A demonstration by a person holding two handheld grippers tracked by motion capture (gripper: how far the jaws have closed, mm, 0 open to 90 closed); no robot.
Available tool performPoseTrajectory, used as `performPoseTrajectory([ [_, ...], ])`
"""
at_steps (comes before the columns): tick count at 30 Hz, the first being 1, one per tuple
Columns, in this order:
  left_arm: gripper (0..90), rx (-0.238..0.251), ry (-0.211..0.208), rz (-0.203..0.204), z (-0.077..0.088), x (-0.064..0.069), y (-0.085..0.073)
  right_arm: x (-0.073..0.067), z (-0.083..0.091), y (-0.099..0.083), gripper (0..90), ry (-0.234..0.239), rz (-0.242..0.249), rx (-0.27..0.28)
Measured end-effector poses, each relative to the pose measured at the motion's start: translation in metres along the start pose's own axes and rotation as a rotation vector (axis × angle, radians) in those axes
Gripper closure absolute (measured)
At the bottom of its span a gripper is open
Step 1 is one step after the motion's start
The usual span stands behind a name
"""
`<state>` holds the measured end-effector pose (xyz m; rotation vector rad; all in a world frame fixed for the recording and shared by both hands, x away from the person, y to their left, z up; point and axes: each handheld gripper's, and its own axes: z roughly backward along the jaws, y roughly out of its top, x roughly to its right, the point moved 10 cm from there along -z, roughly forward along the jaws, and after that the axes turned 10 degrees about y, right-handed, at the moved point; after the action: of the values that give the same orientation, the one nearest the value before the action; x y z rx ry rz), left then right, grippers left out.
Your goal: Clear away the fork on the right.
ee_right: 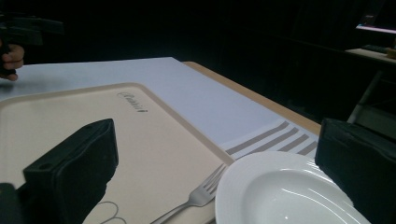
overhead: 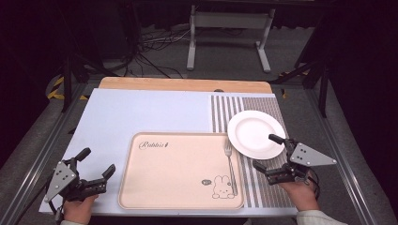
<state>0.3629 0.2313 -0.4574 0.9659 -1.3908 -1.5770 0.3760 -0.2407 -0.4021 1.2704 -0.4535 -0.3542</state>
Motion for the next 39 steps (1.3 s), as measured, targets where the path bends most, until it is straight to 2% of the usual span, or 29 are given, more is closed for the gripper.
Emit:
performPoseTrajectory([
  [8,1.2,0.000,-0.001,-0.002,0.000,0.000,0.000,0.005,0.007,-0.013,0.4,-0.025,-0.012,0.021],
  [10,1.2,0.001,-0.001,-0.001,0.000,0.000,0.000,0.006,0.008,-0.017,0.4,-0.022,-0.019,0.035],
  [16,1.2,0.001,-0.003,-0.003,0.000,0.000,0.000,0.011,0.012,-0.026,0.4,-0.040,0.001,0.070],
  [21,1.2,0.001,-0.005,-0.003,0.000,0.001,0.000,0.016,0.017,-0.035,0.4,-0.044,-0.013,0.097],
  [24,1.2,0.000,-0.008,-0.003,-0.001,0.001,0.000,0.020,0.020,-0.045,0.3,-0.062,-0.026,0.078],
  [25,1.2,0.000,-0.008,-0.003,-0.001,0.001,0.000,0.022,0.020,-0.051,0.3,-0.069,-0.044,0.073],
  [31,1.2,0.005,-0.009,0.001,0.000,0.001,0.001,0.028,0.020,-0.062,0.4,-0.094,-0.075,0.064],
  [33,1.2,0.004,-0.010,0.001,0.000,0.001,0.000,0.033,0.019,-0.071,0.4,-0.119,-0.103,0.038],
  [39,1.2,0.006,-0.010,0.003,0.000,0.001,0.001,0.035,0.017,-0.075,0.4,-0.132,-0.120,0.031],
])
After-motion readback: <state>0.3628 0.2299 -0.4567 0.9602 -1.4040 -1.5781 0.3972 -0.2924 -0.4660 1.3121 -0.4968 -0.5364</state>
